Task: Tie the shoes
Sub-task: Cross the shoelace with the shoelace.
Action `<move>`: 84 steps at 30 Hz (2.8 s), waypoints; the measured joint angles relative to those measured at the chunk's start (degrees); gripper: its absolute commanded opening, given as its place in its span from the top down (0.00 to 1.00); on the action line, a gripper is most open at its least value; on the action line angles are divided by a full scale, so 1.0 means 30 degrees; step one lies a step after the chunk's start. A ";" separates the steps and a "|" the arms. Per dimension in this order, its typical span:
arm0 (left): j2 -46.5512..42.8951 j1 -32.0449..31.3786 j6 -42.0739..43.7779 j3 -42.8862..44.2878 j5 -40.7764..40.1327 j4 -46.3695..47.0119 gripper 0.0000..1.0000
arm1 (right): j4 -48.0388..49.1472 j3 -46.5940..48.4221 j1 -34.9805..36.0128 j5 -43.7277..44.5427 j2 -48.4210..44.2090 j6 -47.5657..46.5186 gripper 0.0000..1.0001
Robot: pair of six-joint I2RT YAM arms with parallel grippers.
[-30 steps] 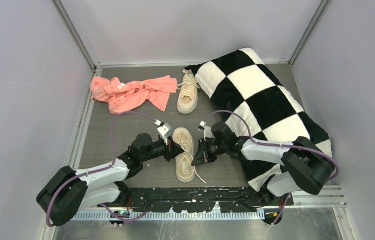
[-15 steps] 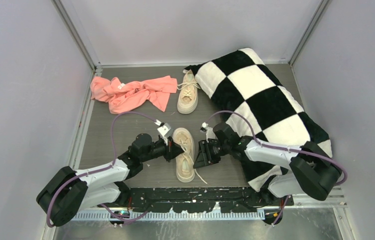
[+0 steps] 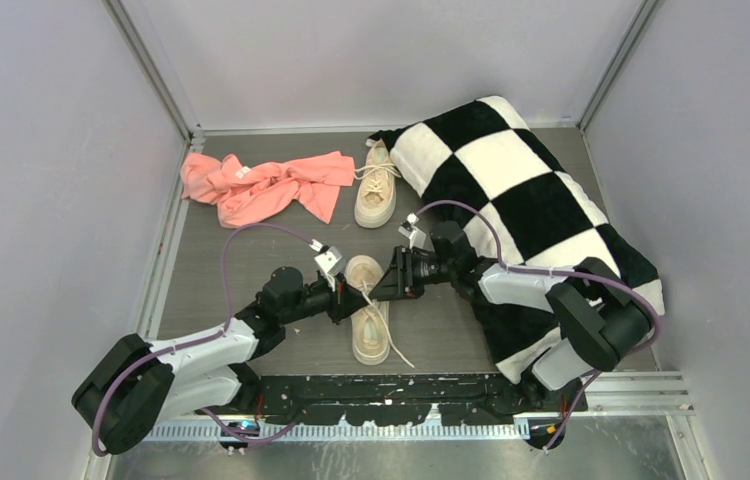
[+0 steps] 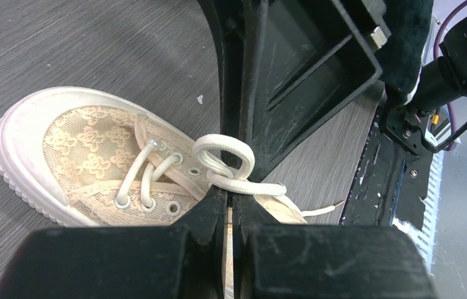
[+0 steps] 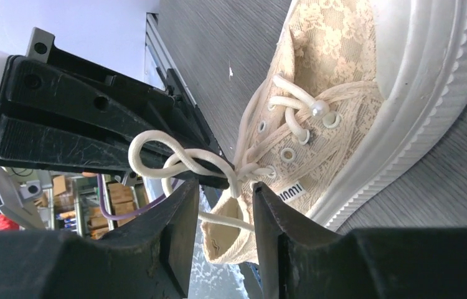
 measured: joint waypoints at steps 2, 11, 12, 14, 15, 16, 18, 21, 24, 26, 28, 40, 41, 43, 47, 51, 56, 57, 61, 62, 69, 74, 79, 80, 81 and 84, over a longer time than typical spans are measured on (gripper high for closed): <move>0.0007 -0.0007 0.0015 0.0000 0.0022 0.0000 1.00 | 0.0597 0.0000 0.0000 -0.0255 0.0539 0.0466 0.61; 0.0007 -0.0007 0.0022 -0.0007 0.0022 -0.0036 1.00 | 0.2521 0.0036 0.0000 -0.0933 0.1523 0.1654 0.72; 0.0007 -0.0007 0.0022 -0.0007 0.0022 -0.0044 1.00 | 0.2827 0.0036 0.0000 -0.1042 0.1727 0.1800 0.72; 0.0000 0.0000 0.0029 -0.0029 0.0015 -0.0080 1.00 | 0.2980 0.0036 0.0000 -0.1107 0.1858 0.1916 0.72; -0.0022 0.0000 0.0036 -0.0066 0.0015 -0.0080 1.00 | 0.3104 0.0036 0.0000 -0.1173 0.1974 0.2025 0.72; -0.0036 0.0000 0.0036 -0.0102 0.0007 -0.0087 1.00 | 0.3235 0.0036 0.0000 -0.1246 0.2098 0.2120 0.72; -0.0051 0.0000 0.0036 -0.0131 0.0000 -0.0153 1.00 | 0.3322 0.0036 0.0000 -0.1304 0.2251 0.2178 0.67; -0.0124 0.0000 0.0036 -0.0160 0.0000 -0.0182 1.00 | 0.3315 0.0036 0.0000 -0.1297 0.2317 0.2142 0.66; -0.0240 0.0000 0.0036 -0.0204 -0.0029 -0.0226 1.00 | 0.3322 0.0036 0.0000 -0.1297 0.2375 0.2149 0.72; -0.0240 0.0000 0.0036 -0.0226 -0.0051 -0.0248 1.00 | 0.3337 0.0036 0.0015 -0.1297 0.2382 0.2157 0.80; -0.0240 -0.0007 0.0036 -0.0226 -0.0066 -0.0328 1.00 | 0.3402 0.0044 0.0029 -0.1304 0.2382 0.2149 0.92; -0.0605 -0.0015 -0.0007 -0.0255 -0.0117 -0.0794 0.81 | 0.3322 0.0015 0.0095 -0.0816 0.2419 0.2076 0.99; -0.0648 -0.0044 -0.0036 -0.0248 -0.0087 -0.0838 0.77 | 0.3293 -0.0007 0.0117 -0.0699 0.2419 0.2062 0.99; -0.0765 -0.0095 -0.0087 -0.0248 -0.0007 -0.0940 0.72 | 0.3198 -0.0087 0.0131 -0.0444 0.2419 0.2033 0.99; -0.1151 -0.0138 -0.0321 -0.0204 0.0007 -0.1290 0.65 | 0.3075 -0.0189 0.0124 -0.0153 0.2419 0.2011 0.99; -0.1821 -0.0153 -0.0503 -0.0204 -0.0233 -0.1756 0.61 | 0.3075 -0.0270 0.0124 0.0036 0.2412 0.2011 0.99; -0.2783 -0.0168 -0.0568 -0.0204 -0.0954 -0.2448 0.56 | 0.3060 -0.0466 0.0124 0.0219 0.2375 0.2011 0.99; -0.2951 -0.0168 -0.0605 -0.0204 -0.1151 -0.2623 0.55 | 0.3060 -0.0495 0.0124 0.0255 0.2353 0.2011 0.99; -0.3439 -0.0168 -0.0794 -0.0204 -0.1821 -0.2965 0.52 | 0.3031 -0.0590 0.0124 0.0313 0.2215 0.2004 0.99; -0.3468 -0.0168 -0.0845 -0.0204 -0.1931 -0.2973 0.52 | 0.3038 -0.0612 0.0124 0.0328 0.2193 0.1996 0.99; -0.2936 -0.0168 -0.1005 -0.0197 -0.2353 -0.3038 0.54 | 0.3038 -0.0663 0.0117 0.0335 0.2193 0.1996 0.99; -0.2506 -0.0168 -0.1217 -0.0087 -0.2339 -0.3075 0.50 | 0.3031 -0.0699 0.0109 0.0335 0.2149 0.1996 0.99; -0.2499 -0.0168 -0.1661 0.0146 -0.2339 -0.2951 0.49 | 0.3038 -0.0721 0.0102 0.0342 0.1843 0.1996 0.99; -0.2455 -0.0168 -0.1792 0.0146 -0.2339 -0.2878 0.48 | 0.3045 -0.0721 0.0102 0.0342 0.1821 0.1996 0.99; -0.2368 -0.0168 -0.1916 0.0146 -0.2339 -0.2805 0.48 | 0.3045 -0.0721 0.0102 0.0342 0.1821 0.1996 1.00; -0.1734 -0.0168 -0.2193 0.0175 -0.2353 -0.2492 0.48 | 0.3045 -0.0729 0.0102 0.0342 0.1821 0.1996 0.99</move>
